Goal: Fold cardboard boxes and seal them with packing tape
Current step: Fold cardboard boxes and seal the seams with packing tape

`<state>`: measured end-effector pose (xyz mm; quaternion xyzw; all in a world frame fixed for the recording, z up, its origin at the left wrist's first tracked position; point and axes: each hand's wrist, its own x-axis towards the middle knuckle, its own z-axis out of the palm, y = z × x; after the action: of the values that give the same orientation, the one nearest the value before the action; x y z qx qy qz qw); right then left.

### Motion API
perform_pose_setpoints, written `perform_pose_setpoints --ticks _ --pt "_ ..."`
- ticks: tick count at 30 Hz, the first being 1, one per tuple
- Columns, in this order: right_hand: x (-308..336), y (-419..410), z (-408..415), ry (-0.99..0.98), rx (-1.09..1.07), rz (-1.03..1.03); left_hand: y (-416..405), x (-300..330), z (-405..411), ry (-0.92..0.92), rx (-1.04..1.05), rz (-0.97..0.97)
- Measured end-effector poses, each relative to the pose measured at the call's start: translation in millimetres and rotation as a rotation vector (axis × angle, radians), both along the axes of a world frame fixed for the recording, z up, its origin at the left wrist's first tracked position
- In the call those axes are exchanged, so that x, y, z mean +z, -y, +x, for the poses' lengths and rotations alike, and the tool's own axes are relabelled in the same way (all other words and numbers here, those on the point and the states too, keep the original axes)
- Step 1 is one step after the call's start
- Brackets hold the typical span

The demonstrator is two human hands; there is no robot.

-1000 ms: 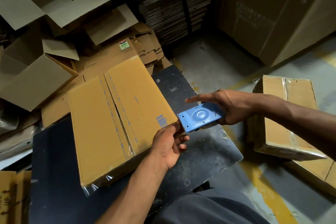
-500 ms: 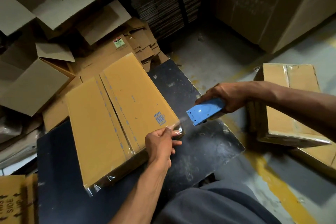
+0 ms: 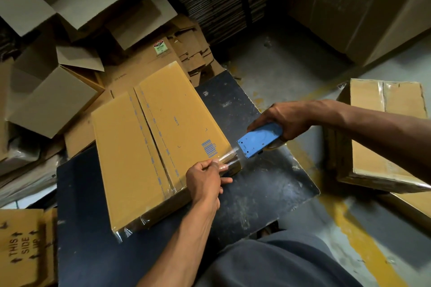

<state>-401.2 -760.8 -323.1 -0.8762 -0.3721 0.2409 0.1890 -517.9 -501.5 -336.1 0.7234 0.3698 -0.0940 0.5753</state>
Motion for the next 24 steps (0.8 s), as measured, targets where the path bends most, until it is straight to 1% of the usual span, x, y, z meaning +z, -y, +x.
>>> perform_pose_setpoints --ticks 6,15,19,20,21,22,23,24 --pt "-5.1 -2.2 6.3 -0.039 0.01 -0.027 -0.4 1.4 0.2 -0.02 -0.03 0.03" --pt "-6.6 -5.3 5.2 -0.014 0.029 -0.04 2.4 -4.5 -1.3 -0.004 -0.022 0.06" --pt "-8.0 -6.2 3.7 -0.017 0.027 -0.061 -3.7 -1.9 2.4 -0.063 -0.082 0.123" --pt "-9.4 -6.5 2.9 -0.014 0.027 -0.06 -8.1 -1.1 3.0 -0.084 -0.138 0.187" --pt "-10.0 -6.6 2.4 -0.017 0.025 -0.059 -13.6 -0.3 3.6 -0.088 -0.215 0.307" --pt "-10.1 -7.1 1.9 -0.02 0.022 -0.059 -18.9 0.8 3.7 -0.065 -0.306 0.48" --pt "-11.3 -7.4 1.4 -0.021 0.019 -0.059 -22.9 2.7 3.2 0.004 -0.404 0.669" --pt "-11.4 -7.6 1.1 -0.024 0.02 -0.065 -24.5 4.2 2.8 0.135 -0.514 0.825"
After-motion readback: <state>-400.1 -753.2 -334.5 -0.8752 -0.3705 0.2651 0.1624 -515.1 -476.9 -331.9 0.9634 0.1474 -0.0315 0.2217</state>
